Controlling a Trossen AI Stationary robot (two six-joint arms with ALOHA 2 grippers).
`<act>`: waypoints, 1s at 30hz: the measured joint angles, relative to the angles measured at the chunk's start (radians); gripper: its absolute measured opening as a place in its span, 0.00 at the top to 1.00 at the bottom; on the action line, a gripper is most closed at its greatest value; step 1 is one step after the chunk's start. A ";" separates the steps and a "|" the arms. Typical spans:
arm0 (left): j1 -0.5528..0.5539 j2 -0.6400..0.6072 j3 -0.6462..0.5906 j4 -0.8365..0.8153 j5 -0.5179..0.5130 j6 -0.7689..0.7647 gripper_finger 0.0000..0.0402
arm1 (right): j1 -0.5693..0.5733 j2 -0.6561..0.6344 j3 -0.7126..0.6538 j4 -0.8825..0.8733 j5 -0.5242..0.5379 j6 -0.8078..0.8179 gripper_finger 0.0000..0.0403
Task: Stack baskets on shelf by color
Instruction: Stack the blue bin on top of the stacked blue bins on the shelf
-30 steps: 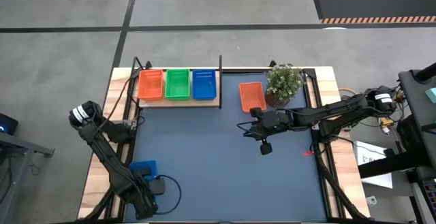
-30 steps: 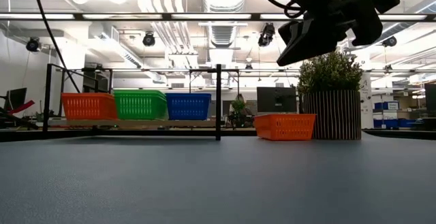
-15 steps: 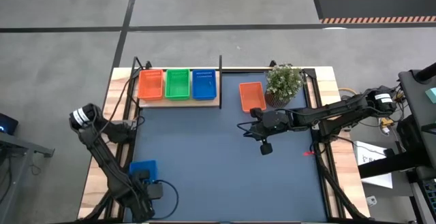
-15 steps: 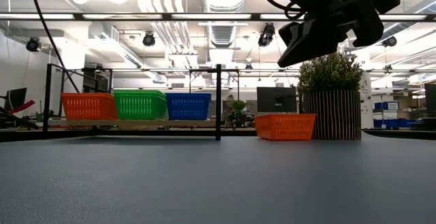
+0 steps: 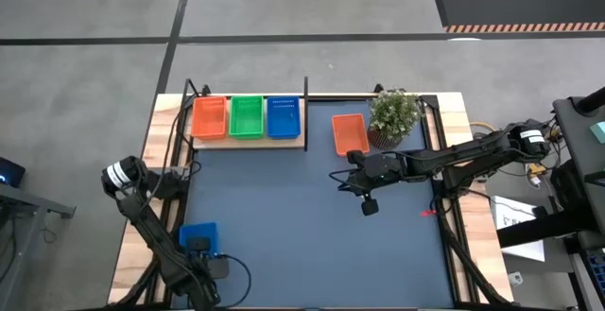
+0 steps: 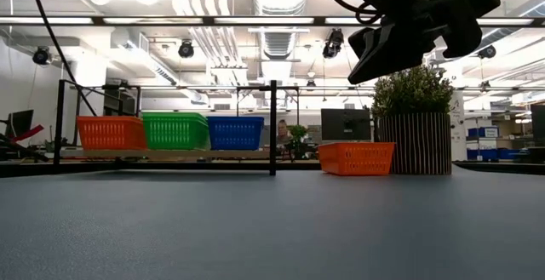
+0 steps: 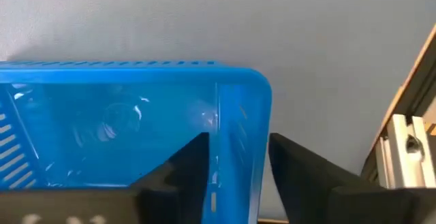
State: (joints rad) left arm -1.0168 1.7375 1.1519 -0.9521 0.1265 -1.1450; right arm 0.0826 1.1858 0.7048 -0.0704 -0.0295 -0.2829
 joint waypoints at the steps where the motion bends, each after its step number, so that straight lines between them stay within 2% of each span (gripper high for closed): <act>1: 0.000 0.004 0.000 0.000 0.000 0.000 0.69 | 0.000 0.000 0.000 0.000 0.000 0.000 0.98; 7: 0.002 0.000 0.000 -0.001 0.000 0.000 0.93 | 0.000 0.000 0.000 0.000 0.000 0.000 0.98; 9: 0.005 -0.008 0.000 -0.005 0.000 -0.001 0.98 | 0.000 0.000 0.000 -0.002 0.000 0.000 0.98; 16: 0.054 -0.011 0.031 -0.021 0.004 0.001 1.00 | 0.000 0.000 0.000 -0.003 0.000 -0.001 0.98; 22: 0.169 -0.012 0.134 -0.166 0.003 0.011 1.00 | 0.000 0.000 0.000 -0.006 0.000 -0.001 0.98; 30: 0.327 -0.012 0.317 -0.375 -0.021 0.187 1.00 | 0.000 0.000 0.000 -0.042 0.001 0.000 0.98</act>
State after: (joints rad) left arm -0.6893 1.7256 1.4691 -1.3267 0.1054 -0.9584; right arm 0.0826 1.1858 0.7044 -0.1121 -0.0288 -0.2833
